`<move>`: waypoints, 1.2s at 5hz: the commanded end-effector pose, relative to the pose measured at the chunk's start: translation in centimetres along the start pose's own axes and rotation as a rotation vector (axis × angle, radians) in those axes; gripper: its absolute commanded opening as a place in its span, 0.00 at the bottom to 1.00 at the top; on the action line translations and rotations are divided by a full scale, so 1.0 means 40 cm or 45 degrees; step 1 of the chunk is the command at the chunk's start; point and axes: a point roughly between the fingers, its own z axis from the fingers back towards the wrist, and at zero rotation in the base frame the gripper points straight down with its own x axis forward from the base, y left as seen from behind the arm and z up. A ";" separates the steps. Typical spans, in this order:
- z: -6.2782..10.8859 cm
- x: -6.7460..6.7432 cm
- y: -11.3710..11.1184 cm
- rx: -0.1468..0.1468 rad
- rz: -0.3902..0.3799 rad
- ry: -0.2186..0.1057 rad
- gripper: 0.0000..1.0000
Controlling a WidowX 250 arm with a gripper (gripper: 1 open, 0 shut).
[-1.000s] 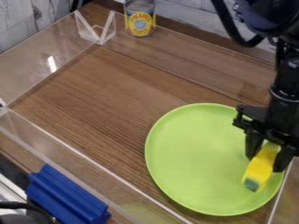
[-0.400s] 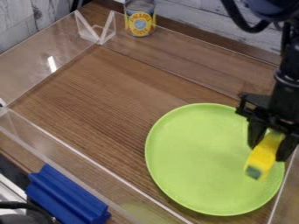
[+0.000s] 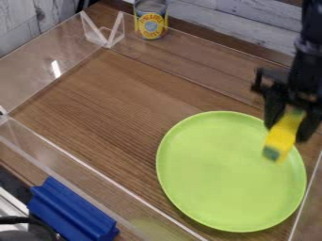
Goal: Remove the banana from inside the green plate and put it on the table
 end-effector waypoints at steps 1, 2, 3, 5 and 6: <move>0.136 0.007 0.066 -0.010 -0.011 -0.115 0.00; 0.197 0.017 0.166 0.009 -0.005 -0.136 0.00; 0.219 0.022 0.258 0.021 -0.012 -0.147 0.00; 0.195 0.005 0.355 0.052 -0.052 -0.147 0.00; 0.150 0.005 0.365 0.066 -0.060 -0.140 0.00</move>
